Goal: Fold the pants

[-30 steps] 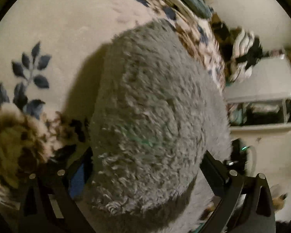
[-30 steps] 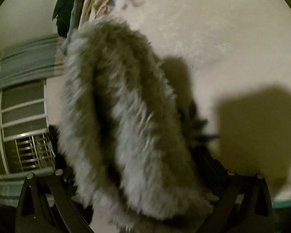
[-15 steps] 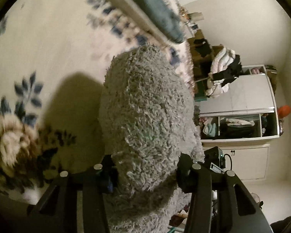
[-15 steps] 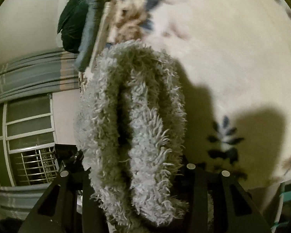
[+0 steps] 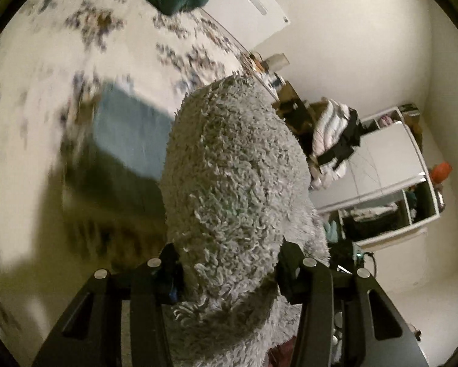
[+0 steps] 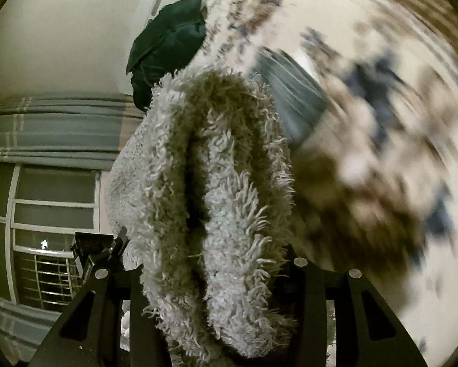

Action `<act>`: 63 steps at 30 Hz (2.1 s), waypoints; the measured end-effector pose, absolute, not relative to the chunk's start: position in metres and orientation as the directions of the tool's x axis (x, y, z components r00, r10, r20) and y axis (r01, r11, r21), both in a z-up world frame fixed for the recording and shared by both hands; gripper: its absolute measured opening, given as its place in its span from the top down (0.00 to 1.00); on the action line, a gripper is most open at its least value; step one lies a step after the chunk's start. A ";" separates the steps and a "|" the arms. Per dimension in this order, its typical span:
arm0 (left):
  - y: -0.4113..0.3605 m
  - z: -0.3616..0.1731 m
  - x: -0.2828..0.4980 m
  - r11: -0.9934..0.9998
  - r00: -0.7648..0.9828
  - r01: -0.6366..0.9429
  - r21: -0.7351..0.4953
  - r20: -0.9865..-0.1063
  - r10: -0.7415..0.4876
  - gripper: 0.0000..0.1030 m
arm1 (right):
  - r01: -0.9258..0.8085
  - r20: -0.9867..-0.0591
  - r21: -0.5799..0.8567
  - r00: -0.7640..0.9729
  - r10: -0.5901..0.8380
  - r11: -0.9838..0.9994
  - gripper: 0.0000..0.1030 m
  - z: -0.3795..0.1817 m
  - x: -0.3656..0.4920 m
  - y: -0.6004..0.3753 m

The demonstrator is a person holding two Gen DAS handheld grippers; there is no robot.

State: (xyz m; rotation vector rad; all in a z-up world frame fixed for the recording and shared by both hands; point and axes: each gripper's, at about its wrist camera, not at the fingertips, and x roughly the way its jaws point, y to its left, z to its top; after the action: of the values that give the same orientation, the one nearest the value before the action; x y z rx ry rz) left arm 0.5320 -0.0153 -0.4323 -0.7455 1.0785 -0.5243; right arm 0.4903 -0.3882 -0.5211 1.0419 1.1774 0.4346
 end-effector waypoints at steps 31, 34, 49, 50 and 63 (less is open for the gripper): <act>0.010 -0.524 0.607 0.909 0.273 -0.043 -0.415 -0.880 -0.388 0.19 | 0.431 -0.807 0.590 0.323 0.494 0.682 0.85 -0.537 0.569 -0.371; 0.005 -0.526 0.606 0.912 0.265 -0.026 -0.409 -0.882 -0.388 0.19 | 0.460 -0.842 0.539 0.265 0.469 0.706 0.85 -0.553 0.569 -0.372; -0.044 -0.437 0.560 0.994 0.424 0.019 -0.105 -0.900 -0.103 0.06 | 0.246 -0.933 -0.011 0.346 -0.098 0.969 0.00 -0.447 0.538 -0.299; -0.049 -0.427 0.551 0.996 0.436 0.024 -0.086 -0.896 -0.088 0.06 | 0.241 -0.926 -0.018 0.362 -0.107 0.970 0.00 -0.436 0.532 -0.295; -0.086 -0.265 0.398 0.999 0.573 0.033 -0.040 -0.818 -0.052 0.06 | 0.171 -0.816 -0.049 0.561 -0.138 0.984 0.00 -0.234 0.374 -0.273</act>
State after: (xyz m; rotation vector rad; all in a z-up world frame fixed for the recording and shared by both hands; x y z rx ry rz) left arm 0.3981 -0.0863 -0.2647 -0.0208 0.9592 -0.0497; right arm 0.3737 -0.2726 -0.2344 0.0375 0.9581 -0.1824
